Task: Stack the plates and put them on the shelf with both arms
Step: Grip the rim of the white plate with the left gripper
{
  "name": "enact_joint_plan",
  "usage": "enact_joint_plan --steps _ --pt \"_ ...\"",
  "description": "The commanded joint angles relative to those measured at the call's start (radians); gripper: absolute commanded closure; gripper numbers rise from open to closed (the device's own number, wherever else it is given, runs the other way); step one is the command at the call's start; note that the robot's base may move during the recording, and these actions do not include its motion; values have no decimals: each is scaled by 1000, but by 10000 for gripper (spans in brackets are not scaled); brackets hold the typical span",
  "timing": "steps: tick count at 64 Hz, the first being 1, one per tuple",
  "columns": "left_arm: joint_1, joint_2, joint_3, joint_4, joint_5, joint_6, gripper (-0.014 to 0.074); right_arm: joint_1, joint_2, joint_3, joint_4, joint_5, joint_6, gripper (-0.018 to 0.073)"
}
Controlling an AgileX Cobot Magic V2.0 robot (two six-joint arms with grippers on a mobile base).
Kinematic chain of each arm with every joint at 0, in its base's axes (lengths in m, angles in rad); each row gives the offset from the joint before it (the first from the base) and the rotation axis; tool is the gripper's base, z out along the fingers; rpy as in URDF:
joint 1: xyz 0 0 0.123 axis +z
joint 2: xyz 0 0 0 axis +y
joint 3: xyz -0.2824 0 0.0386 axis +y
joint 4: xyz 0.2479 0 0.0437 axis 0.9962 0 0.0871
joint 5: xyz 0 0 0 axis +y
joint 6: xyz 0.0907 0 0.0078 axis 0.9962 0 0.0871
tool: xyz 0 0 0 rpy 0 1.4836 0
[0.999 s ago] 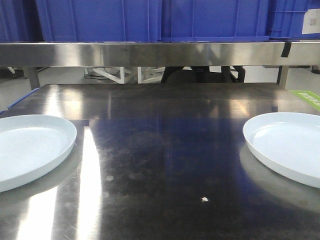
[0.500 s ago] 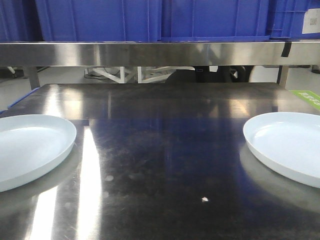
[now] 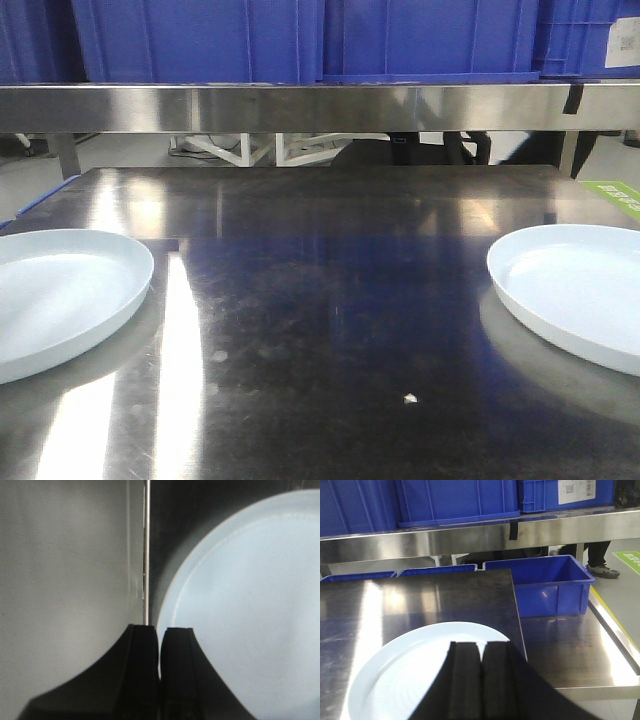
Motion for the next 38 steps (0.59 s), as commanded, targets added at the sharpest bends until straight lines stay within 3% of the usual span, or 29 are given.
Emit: enact_joint_plan --steps 1,7,12,38 --pt "-1 -35 13 -19 -18 -12 366 -7 -19 2 -9 -83 -4 504" --pt "-1 -35 55 -19 -50 -12 223 -7 -19 2 -9 -83 -4 504" --pt "-1 -35 68 -22 -63 -12 170 -7 -19 2 -9 -83 -4 504" --pt "-1 -35 71 -32 -144 -12 174 -7 -19 2 -9 -83 -4 504"
